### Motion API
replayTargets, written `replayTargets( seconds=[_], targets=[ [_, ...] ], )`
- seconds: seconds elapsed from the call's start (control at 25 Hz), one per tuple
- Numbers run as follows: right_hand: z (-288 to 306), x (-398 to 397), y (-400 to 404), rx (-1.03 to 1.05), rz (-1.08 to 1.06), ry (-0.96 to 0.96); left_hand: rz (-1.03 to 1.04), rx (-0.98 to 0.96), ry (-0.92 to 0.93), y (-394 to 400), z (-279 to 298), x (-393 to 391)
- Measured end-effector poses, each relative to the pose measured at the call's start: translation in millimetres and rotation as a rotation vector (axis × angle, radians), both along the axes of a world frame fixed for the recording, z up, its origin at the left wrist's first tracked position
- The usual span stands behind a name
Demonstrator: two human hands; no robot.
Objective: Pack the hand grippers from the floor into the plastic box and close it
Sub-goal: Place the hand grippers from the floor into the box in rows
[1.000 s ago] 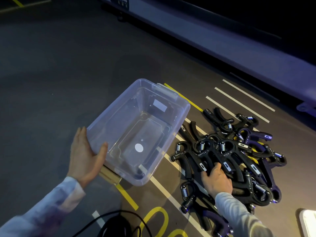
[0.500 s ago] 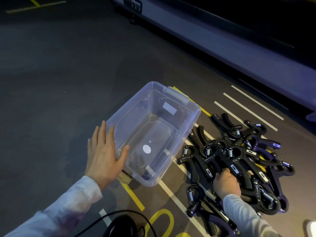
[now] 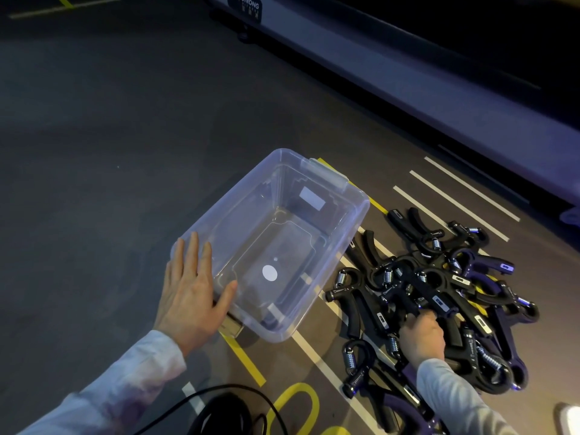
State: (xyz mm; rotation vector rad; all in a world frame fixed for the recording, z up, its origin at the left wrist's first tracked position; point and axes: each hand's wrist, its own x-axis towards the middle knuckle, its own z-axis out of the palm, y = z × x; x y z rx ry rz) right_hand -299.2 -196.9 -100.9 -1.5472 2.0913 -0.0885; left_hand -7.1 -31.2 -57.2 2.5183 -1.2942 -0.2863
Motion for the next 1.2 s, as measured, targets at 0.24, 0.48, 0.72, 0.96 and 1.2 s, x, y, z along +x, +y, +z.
replayTargets(
  seconds=[0.24,0.48,0.72,0.96,1.2],
  targets=[
    [10.5,-2.4,0.7,-0.175,0.004,-0.168,-0.012,0.035,-0.055,2.9,-6.1,0.0],
    [34.8,13.1,-2.7,-0.213,0.016,-0.648,-0.053,0.065,-0.099,-1.0,-4.6,3.0],
    [69.7,46.5,-2.4,-0.266,0.153,-0.925,-0.064,0.074,-0.109,-3.8,-6.3,4.1],
    [86.5,77.9,-6.7,-0.266,0.306,-0.919,-0.059,0.079,-0.125,-4.6,-6.4,4.8],
    [91.7,113.7,-18.0,-0.192,0.478,-0.718,-0.076,0.056,-0.14,-4.1,-10.7,5.0]
  ],
)
